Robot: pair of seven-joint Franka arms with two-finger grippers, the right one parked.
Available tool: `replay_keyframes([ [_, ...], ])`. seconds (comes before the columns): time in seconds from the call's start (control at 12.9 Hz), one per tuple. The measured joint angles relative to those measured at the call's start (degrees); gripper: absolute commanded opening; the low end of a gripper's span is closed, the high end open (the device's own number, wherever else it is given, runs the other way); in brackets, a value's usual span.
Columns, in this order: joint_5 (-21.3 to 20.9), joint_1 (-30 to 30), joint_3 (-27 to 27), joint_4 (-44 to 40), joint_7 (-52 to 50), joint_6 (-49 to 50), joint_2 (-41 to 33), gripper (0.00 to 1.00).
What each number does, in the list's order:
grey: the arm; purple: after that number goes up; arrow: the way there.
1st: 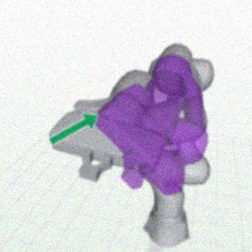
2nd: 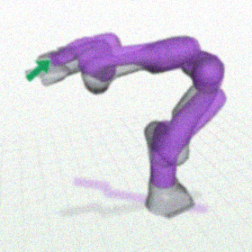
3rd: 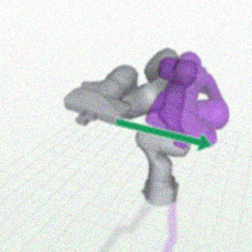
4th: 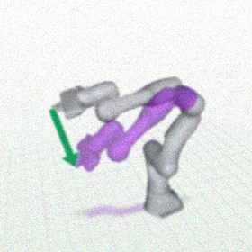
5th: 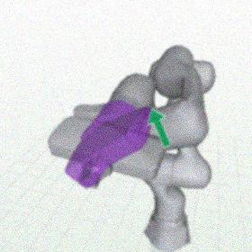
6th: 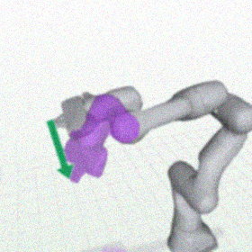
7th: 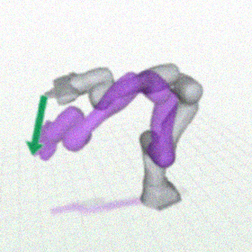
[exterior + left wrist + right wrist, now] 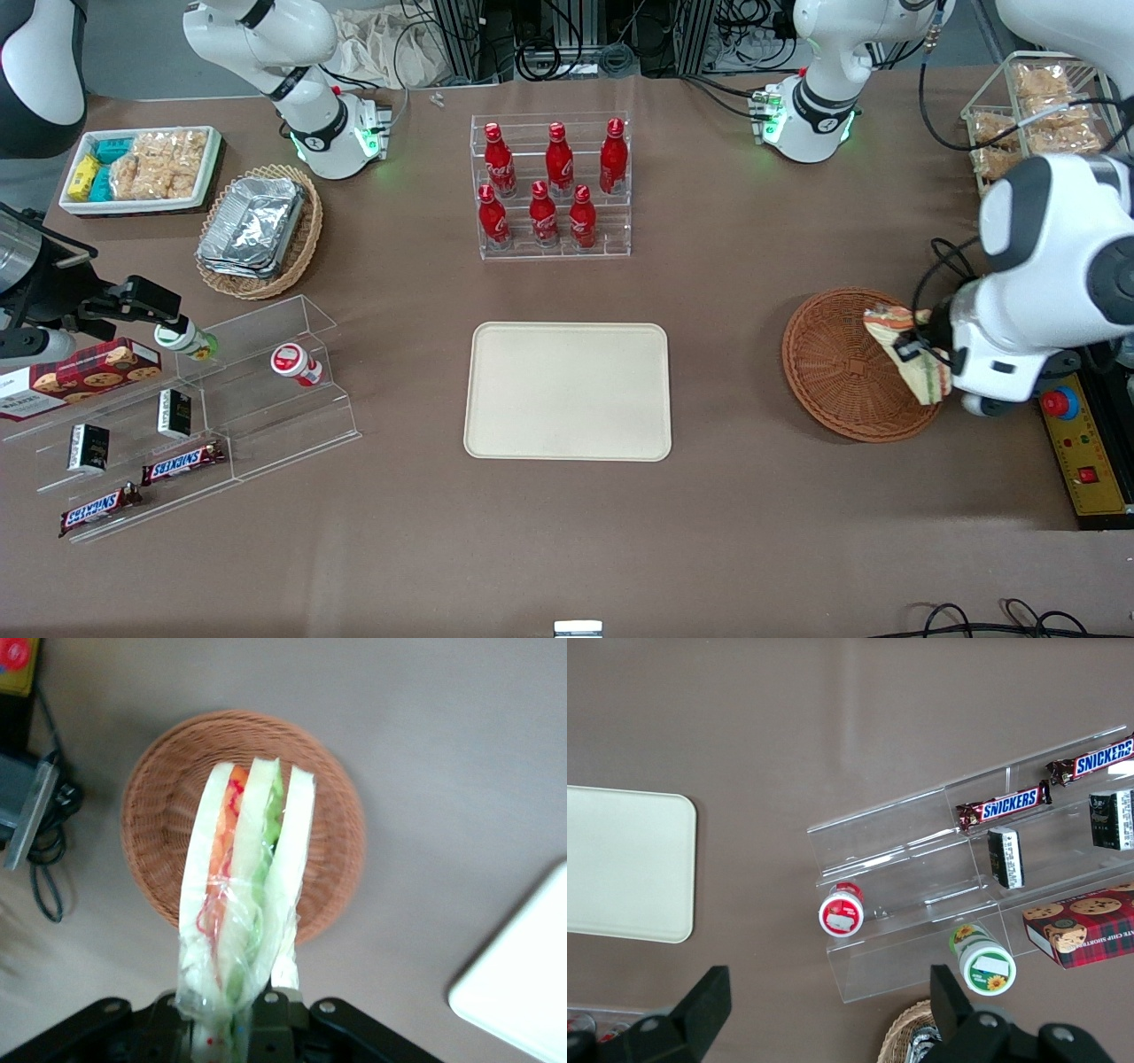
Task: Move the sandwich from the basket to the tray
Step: 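Carry the sandwich with the left gripper over the beige tray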
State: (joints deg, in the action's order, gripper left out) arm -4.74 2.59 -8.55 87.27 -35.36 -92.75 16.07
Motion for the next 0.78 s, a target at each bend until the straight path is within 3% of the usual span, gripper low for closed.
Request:
replay_keyframes([
  [0.23, -0.1, 8.3, -2.1, -2.7, 0.2, 1.1, 1.2, 0.0],
  [0.47, 0.1, 16.4, -3.1, -6.3, 0.3, -0.2, 7.6, 0.0],
  [0.78, 3.0, 22.1, -3.2, -9.2, 0.1, -13.4, 20.5, 0.0],
])
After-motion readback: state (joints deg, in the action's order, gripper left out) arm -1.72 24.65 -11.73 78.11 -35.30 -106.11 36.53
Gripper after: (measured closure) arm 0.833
